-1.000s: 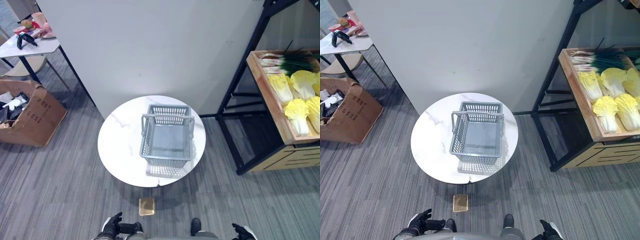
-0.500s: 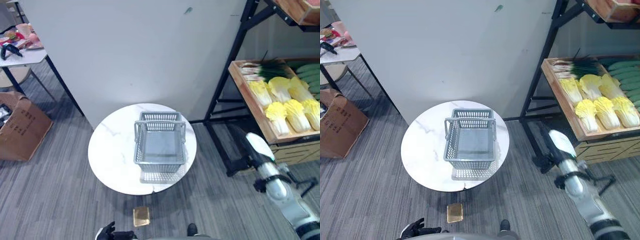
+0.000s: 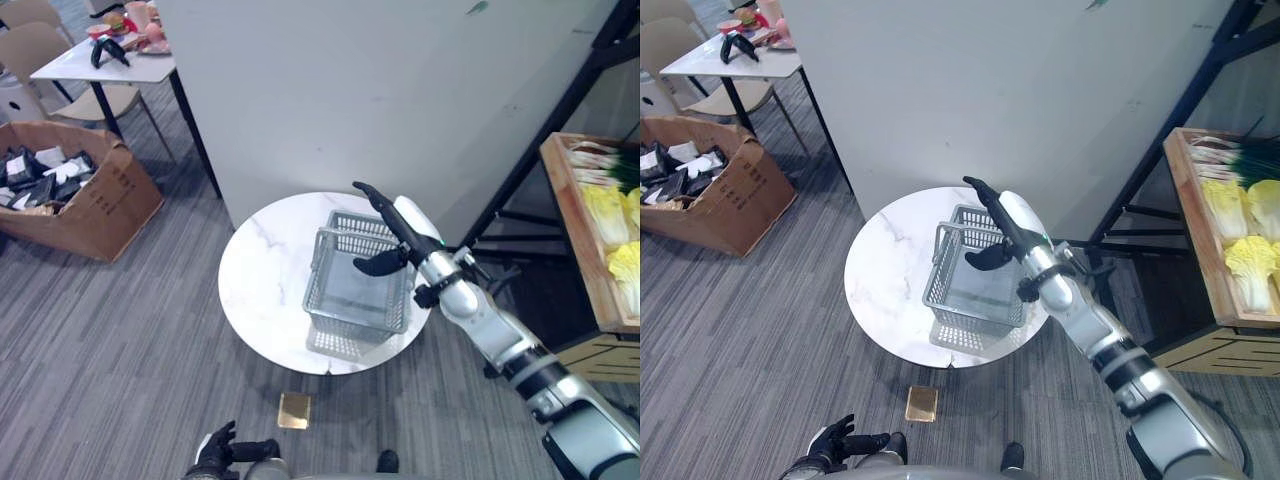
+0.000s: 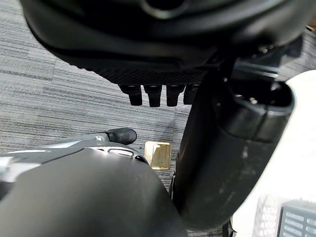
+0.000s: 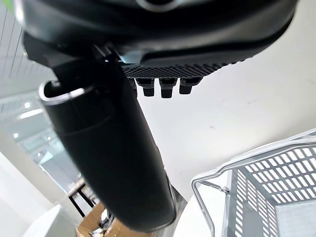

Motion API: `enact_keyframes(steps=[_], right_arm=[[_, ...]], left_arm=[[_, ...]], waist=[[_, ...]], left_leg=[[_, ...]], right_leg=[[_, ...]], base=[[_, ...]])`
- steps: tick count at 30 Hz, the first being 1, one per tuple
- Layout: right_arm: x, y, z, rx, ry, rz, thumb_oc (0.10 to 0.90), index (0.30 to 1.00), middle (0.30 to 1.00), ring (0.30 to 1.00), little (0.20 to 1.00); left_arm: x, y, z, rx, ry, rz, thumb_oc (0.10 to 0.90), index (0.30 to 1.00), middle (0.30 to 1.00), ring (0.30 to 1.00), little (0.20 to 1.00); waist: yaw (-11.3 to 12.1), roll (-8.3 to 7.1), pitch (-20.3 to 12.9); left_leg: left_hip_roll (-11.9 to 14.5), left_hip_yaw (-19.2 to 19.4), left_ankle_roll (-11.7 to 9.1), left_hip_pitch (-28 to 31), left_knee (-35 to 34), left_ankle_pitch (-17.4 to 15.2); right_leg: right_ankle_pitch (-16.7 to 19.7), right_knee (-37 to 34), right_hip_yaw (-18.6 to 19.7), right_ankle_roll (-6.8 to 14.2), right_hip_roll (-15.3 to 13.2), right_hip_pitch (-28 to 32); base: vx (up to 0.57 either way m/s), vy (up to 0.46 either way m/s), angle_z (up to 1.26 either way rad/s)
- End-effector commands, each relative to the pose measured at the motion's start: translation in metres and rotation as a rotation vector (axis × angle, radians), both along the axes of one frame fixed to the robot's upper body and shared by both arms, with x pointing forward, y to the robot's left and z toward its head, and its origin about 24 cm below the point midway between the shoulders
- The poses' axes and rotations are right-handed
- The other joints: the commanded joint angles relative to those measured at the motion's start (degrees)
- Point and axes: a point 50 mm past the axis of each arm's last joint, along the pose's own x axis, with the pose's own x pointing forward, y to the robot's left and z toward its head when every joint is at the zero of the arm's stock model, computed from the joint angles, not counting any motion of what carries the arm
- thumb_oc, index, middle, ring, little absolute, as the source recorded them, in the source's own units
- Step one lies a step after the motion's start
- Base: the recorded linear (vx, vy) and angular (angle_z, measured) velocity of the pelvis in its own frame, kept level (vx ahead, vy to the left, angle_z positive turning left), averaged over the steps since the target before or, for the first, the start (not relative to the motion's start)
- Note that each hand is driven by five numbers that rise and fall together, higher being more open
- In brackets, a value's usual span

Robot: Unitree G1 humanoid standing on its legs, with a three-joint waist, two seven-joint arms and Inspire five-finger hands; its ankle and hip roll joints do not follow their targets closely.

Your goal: Get the vegetables into the basket

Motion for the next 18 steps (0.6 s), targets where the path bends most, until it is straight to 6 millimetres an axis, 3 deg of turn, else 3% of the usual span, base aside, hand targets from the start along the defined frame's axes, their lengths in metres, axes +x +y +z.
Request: enact_keyframes(steps=[1,7,16,18], right_arm=[[0.023,0.011,0.059,0.118,-0.19,-0.014,0.9,1.0,1.0,1.0,1.0],[0.045,0.001,0.072,0.05,-0.189,-0.096,0.9,1.0,1.0,1.0,1.0],[0.067,-0.027,0.112,-0.179,-0.275,-0.234,0.9,1.0,1.0,1.0,1.0],[0.071,-0.036,0.118,-0.403,-0.269,-0.227,0.9,1.0,1.0,1.0,1.0]], left_arm=[[-0.037,0.017,-0.005,0.093,0.176,-0.058,0.9,1.0,1.0,1.0,1.0],[-0.029,0.015,-0.004,0.091,0.146,-0.066,0.9,1.0,1.0,1.0,1.0],[-0.007,0.02,0.001,0.11,0.074,-0.052,0.9,1.0,1.0,1.0,1.0],[0.003,0.023,0.005,0.115,0.038,-0.046,0.9,1.0,1.0,1.0,1.0]], waist=[[1.73,-2.34,1.27],[2.83,-2.23,2.62],[4.0,-1.73,5.71],[4.32,-1.64,6.47]], left_leg=[[0.46,0.26,-2.08,0.28,0.02,-1.5],[0.57,-0.65,-2.11,-1.81,0.02,-0.82],[0.7,-2.1,-2.43,-6.7,0.02,0.79],[0.63,-2.63,-2.63,-8.3,0.02,1.27]], right_leg=[[1.3,0.71,1.59,3.2,-3.29,-0.23],[1.41,0.86,1.16,3.04,-3.12,-1.78],[2.21,1.16,0.85,2.95,-3.26,-6.11],[2.43,1.09,0.52,3.0,-3.36,-7.35]], base=[[-0.03,-0.025,0.09],[-0.02,-0.006,0.08],[-0.03,0.003,0.08],[0.0,0.0,0.0]])
